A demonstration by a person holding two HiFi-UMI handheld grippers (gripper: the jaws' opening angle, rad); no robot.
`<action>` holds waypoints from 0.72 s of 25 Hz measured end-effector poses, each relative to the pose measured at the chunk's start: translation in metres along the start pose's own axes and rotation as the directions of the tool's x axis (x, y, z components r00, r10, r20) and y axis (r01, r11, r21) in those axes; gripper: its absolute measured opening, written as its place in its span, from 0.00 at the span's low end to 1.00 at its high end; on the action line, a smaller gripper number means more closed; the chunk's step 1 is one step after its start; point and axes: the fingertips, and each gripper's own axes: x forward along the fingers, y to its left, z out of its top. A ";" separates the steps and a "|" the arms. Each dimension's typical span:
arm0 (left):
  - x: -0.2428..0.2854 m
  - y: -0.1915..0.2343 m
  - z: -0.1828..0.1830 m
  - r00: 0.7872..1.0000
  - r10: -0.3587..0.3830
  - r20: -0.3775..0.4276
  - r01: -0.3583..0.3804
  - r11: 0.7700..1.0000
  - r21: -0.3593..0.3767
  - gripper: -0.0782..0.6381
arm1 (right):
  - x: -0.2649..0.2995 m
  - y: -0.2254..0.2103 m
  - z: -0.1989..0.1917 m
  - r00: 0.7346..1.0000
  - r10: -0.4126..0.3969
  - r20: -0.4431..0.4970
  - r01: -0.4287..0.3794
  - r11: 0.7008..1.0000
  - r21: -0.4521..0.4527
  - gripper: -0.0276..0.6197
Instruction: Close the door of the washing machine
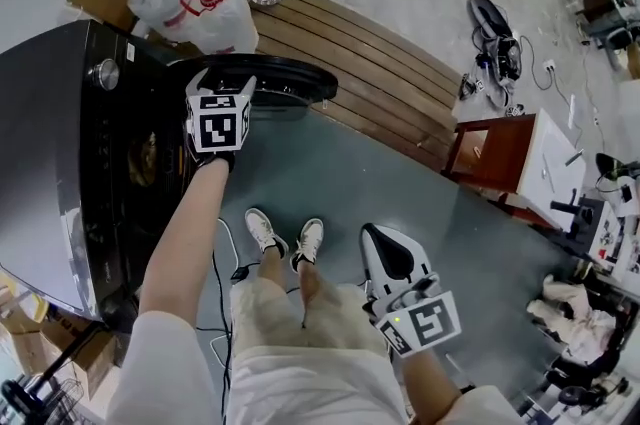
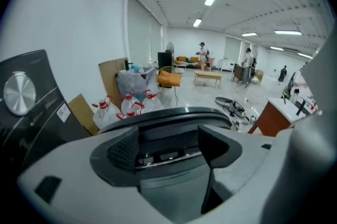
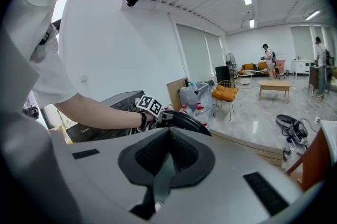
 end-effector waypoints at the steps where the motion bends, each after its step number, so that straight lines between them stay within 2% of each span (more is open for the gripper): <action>1: -0.004 -0.002 -0.002 1.000 -0.004 0.009 0.005 0.999 -0.035 0.58 | 0.001 0.001 -0.001 1.000 0.006 0.000 -0.006 1.000 -0.001 0.04; 6: -0.021 -0.010 -0.007 0.997 -0.027 0.066 0.040 0.978 -0.207 0.58 | 0.000 0.004 -0.004 0.999 0.039 -0.001 -0.039 0.999 -0.002 0.04; 13: -0.046 -0.039 -0.019 0.995 -0.050 0.089 0.077 0.938 -0.337 0.58 | 0.001 0.010 -0.006 0.996 0.092 -0.005 -0.092 0.996 -0.018 0.04; 15: -0.052 -0.045 -0.025 0.996 -0.041 0.080 0.067 0.937 -0.344 0.58 | 0.000 0.013 -0.005 0.994 0.106 -0.004 -0.106 0.994 -0.025 0.04; 18: -0.060 -0.048 -0.037 0.999 -0.010 0.053 0.026 0.948 -0.317 0.58 | 0.000 0.016 -0.006 0.992 0.125 -0.006 -0.125 0.992 -0.032 0.04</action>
